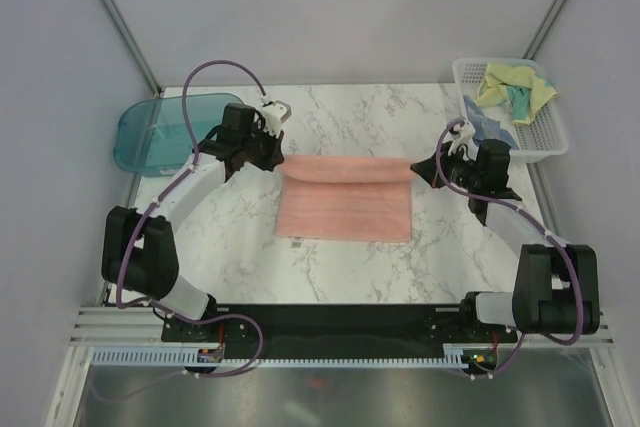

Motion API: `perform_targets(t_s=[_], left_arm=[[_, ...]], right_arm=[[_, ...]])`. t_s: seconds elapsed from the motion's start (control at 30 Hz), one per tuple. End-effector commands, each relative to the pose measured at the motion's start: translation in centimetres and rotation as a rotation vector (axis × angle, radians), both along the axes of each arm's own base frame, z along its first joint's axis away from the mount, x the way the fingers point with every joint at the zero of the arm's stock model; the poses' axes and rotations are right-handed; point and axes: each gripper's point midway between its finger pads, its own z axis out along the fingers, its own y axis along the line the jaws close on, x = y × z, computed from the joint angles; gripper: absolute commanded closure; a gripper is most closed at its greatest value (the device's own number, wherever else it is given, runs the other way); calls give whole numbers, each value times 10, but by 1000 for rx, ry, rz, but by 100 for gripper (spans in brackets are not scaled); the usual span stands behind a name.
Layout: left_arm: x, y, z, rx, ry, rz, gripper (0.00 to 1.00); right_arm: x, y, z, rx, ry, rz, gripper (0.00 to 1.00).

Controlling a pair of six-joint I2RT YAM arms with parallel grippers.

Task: Fold and stack the towels
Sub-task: Fold the towel

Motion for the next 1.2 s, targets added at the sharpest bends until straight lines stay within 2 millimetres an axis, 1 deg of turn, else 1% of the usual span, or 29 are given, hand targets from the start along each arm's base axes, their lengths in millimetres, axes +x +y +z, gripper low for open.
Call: perform_targets(t_s=[0.0, 0.03, 0.07, 0.13, 0.2, 0.23, 0.3, 0.37, 0.4, 0.5, 0.63, 0.73, 0.87, 1.0, 1.03, 1.17], left_arm=[[2, 15, -3, 26, -10, 108, 98], [-3, 12, -6, 26, -1, 106, 98], [-5, 10, -6, 21, 1, 110, 98], [-11, 9, -11, 37, 5, 118, 98], [-14, 10, -11, 47, 2, 136, 98], [-18, 12, -16, 53, 13, 139, 98], [-24, 14, -20, 58, 20, 157, 98], [-26, 14, -19, 68, 10, 165, 98], [-26, 15, -15, 71, -4, 174, 98], [-31, 14, -14, 57, -3, 176, 98], [-39, 12, -22, 52, 22, 182, 98], [-45, 11, -26, 53, 32, 187, 98], [-50, 14, -24, 43, 31, 217, 98], [-54, 17, -22, 39, 27, 235, 98], [-55, 18, -24, 43, 37, 235, 98], [-60, 15, -31, 47, 65, 233, 98]], right_arm=[[-2, -4, 33, 17, -107, -46, 100], [-8, -3, 28, 19, -98, -47, 100], [-11, -3, 33, 24, -112, -54, 100], [-17, -3, 29, 28, -102, -68, 100], [-23, -7, 20, 18, -74, -94, 100], [-24, -8, 17, 27, -51, -109, 100], [-27, -8, 12, 52, -20, -130, 100], [-31, -6, 11, 95, -4, -145, 100], [-33, -5, 10, 103, -6, -144, 100], [-40, -6, 2, 105, 41, -166, 100], [-52, -6, -5, 129, 78, -188, 100], [-61, -12, -12, 114, 86, -230, 100], [-71, -9, -16, 163, 100, -243, 100], [-74, -13, -23, 183, 140, -292, 100], [-78, -10, -26, 198, 156, -287, 100], [-84, -11, -25, 224, 153, -312, 100]])
